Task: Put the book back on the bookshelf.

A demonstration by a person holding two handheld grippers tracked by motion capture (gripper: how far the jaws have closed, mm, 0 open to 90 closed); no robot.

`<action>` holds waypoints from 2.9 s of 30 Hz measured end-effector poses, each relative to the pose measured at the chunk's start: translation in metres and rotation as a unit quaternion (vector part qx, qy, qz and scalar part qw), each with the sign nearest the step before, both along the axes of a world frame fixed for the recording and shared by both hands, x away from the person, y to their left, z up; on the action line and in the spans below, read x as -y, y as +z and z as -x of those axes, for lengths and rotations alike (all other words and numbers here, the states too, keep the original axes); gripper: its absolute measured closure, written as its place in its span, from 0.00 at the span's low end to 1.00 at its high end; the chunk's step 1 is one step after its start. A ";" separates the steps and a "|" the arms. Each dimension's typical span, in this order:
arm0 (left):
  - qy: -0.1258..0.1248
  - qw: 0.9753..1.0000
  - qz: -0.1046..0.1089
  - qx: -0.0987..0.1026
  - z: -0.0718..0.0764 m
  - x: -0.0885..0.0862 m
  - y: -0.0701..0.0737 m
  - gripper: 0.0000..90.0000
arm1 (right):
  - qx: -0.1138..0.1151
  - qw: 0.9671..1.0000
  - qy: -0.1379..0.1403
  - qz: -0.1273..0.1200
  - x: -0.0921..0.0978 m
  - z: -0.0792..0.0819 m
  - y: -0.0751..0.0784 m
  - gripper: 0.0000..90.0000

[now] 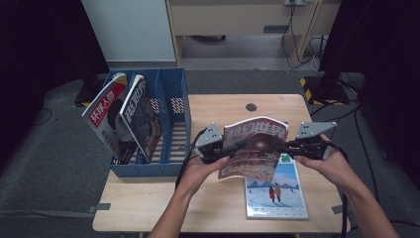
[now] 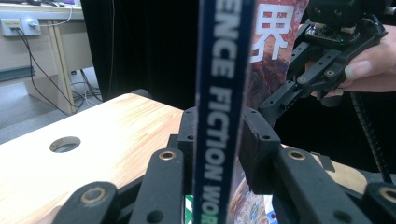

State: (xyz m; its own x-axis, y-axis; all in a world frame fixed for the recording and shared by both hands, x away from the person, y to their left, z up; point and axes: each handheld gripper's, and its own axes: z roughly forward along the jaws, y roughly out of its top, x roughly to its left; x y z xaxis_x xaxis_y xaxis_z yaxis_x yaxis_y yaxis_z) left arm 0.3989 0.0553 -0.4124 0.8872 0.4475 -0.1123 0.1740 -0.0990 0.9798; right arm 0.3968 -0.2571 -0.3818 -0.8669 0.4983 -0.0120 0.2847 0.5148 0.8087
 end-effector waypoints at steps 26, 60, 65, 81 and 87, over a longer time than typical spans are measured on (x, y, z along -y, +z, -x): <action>0.003 1.000 -0.008 0.016 0.005 0.003 0.001 0.93 | 0.003 1.000 -0.009 -0.016 0.000 -0.001 -0.004 0.86; 0.001 1.000 -0.009 0.024 0.016 0.005 0.003 0.93 | 0.001 0.999 -0.022 -0.037 0.000 -0.002 -0.012 0.69; 0.000 1.000 -0.009 0.027 0.017 0.006 0.004 0.93 | -0.008 0.999 -0.034 -0.034 0.002 -0.003 -0.021 0.57; 0.017 0.999 0.002 0.043 0.015 -0.005 0.024 0.93 | -0.019 0.995 -0.092 -0.032 0.005 -0.004 -0.048 0.30; 0.024 0.999 0.000 0.048 0.016 -0.011 0.033 0.93 | -0.025 0.993 -0.112 -0.023 0.000 -0.003 -0.060 0.26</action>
State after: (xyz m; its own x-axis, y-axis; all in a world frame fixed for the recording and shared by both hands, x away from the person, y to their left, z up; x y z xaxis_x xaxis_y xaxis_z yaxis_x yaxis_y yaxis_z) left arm 0.3824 0.0665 -0.3793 0.8710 0.4905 -0.0278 0.0841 -0.0930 0.9921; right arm 0.4001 -0.2570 -0.4417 -0.7335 0.6773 0.0563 0.4286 0.3966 0.8118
